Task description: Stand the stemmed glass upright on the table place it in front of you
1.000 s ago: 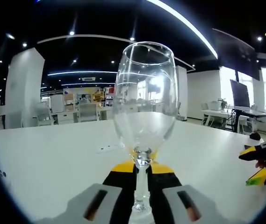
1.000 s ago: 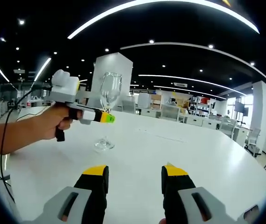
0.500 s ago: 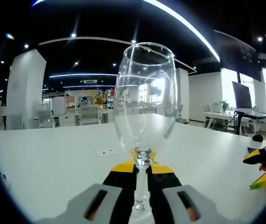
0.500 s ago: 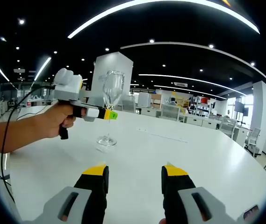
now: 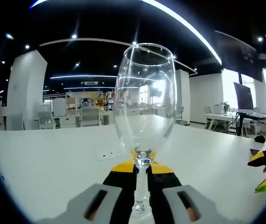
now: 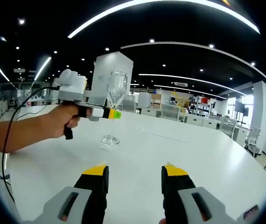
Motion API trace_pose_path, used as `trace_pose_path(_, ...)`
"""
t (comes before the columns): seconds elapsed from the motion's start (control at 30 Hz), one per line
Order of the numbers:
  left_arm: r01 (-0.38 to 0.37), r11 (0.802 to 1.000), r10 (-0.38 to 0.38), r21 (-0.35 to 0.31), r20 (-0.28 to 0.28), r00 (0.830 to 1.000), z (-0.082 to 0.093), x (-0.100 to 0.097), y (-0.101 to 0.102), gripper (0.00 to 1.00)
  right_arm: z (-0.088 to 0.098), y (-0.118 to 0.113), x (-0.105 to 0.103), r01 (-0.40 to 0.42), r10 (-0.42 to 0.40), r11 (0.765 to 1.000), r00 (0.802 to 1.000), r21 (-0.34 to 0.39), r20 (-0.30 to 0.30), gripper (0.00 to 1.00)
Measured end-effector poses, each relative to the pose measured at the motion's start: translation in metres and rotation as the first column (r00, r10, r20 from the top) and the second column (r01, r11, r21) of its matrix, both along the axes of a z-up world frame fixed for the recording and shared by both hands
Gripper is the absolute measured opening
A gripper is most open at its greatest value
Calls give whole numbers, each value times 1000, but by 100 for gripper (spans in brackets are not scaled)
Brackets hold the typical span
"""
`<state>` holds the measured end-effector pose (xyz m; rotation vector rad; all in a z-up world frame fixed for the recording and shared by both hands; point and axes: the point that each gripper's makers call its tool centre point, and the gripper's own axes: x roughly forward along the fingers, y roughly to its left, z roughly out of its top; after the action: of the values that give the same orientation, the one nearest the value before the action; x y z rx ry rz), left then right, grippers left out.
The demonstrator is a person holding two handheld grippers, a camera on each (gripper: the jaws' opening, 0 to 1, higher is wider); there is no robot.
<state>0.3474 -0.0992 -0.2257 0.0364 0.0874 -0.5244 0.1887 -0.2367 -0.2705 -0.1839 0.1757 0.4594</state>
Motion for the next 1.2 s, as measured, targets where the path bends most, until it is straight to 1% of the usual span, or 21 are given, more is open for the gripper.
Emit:
trace_pose_path(0.2,-2,1000,2,-1,11,1000,2,3,0,10,0,0,0,0,0,1000,1000,0,-1,48)
trace_pose_path(0.37,-5,1000,5,5,24,1000,4,9,-2,10,-1,0,0,1,-1,1000,1000,-3,-3,48)
trace_pose_path(0.47,-7,1000,7,2,26,1000,4,10,-3,10,0,0,-1,4,-4,1000,1000,2,0,48)
trace_pose_path(0.5,-9,1000,9,-8,28,1000,4,11,-3,10,1,-1,-1,5,-5,1000,1000,5,3,48)
trace_pose_path(0.6,-12,1000,13,-10,27,1000,4,16,-5,10,2,-1,-2,9,-9,1000,1000,12,6,48)
trace_pose_path(0.63,-13,1000,14,-12,29,999,4,15,-7,10,2,-1,-2,10,-10,1000,1000,12,6,48)
trace_pose_path(0.97,-33,999,34,-22,51,998,8,28,-8,10,0,0,-2,9,-9,1000,1000,9,-1,48)
trace_pose_path(1.03,-36,999,37,-21,51,998,8,33,-8,10,0,0,-3,8,-8,1000,1000,9,-2,48)
trace_pose_path(1.1,-41,999,42,-21,51,998,7,33,-8,10,0,0,-3,7,-7,1000,1000,9,-2,48)
trace_pose_path(1.2,-54,998,55,-20,42,998,6,37,-7,10,0,0,-3,7,-7,1000,1000,8,-3,48)
